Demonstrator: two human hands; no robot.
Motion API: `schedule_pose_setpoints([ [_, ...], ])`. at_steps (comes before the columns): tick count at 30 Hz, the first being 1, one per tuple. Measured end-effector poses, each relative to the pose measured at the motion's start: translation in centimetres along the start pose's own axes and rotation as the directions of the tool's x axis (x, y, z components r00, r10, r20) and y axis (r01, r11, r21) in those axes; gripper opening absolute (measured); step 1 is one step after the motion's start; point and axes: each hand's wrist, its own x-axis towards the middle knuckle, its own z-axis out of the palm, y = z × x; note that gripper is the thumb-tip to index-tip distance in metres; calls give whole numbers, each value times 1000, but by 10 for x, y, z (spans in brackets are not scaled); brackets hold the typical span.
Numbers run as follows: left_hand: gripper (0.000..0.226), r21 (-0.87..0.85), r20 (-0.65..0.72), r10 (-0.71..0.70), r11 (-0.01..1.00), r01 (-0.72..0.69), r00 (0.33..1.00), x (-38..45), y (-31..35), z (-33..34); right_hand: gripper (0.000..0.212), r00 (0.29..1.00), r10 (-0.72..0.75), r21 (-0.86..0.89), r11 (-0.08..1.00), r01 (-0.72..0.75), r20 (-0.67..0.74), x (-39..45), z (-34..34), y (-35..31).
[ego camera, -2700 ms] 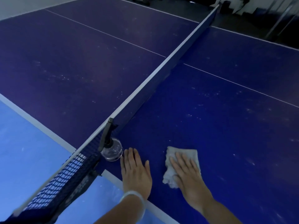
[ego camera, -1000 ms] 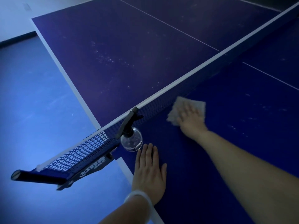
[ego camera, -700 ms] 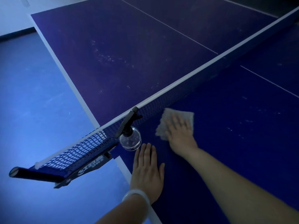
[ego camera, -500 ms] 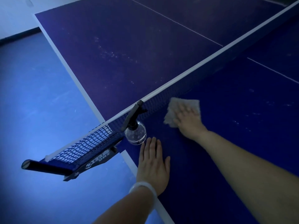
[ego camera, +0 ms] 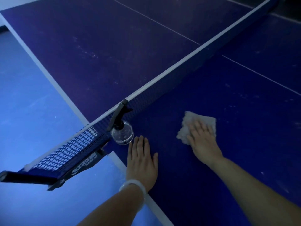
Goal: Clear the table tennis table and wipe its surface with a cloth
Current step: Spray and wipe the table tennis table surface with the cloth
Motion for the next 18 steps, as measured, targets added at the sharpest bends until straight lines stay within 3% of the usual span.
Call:
schedule_pose_setpoints([
  [2, 65, -8, 0, -4, 1000, 4, 1000, 1, 1, 0, 55, 929, 369, 48, 929, -367, -23, -10, -11, 25],
  [4, 65, -11, -13, 2, 1000, -2, 1000, 1, 2, 0, 55, 850, 524, 102, 849, -518, -45, -21, -11, 18],
  [5, 65, -6, -16, 7, 1000, -7, 1000, 2, 2, -1, 55, 873, 484, 113, 872, -477, -51, -28, -6, 4],
  [8, 66, 7, 10, 10, 1000, -10, 1000, 2, 3, -2, 55, 990, 135, 128, 983, -130, -29, -56, 12, -39],
  [10, 68, 13, 33, 7, 1000, -7, 999, 2, 2, -2, 55, 1000, 0, 195, 981, -1, 7, -67, 14, -48],
  [12, 69, 12, 48, 6, 1000, -7, 999, 2, 1, -3, 52, 996, 70, 371, 927, -44, -56, -67, 7, -45],
  [14, 69, 11, 67, 8, 1000, -9, 998, 2, 1, -4, 35, 931, 273, 452, 881, -140, -243, -61, 4, -44],
  [16, 70, 3, 66, 25, 1000, -25, 998, 2, 0, -4, 34, 829, 464, 424, 849, -315, -312, -51, 4, -53],
  [18, 71, -4, 53, 46, 999, -46, 998, 2, 0, -4, 51, 776, 571, 309, 814, -492, -267, -44, 12, -66],
])
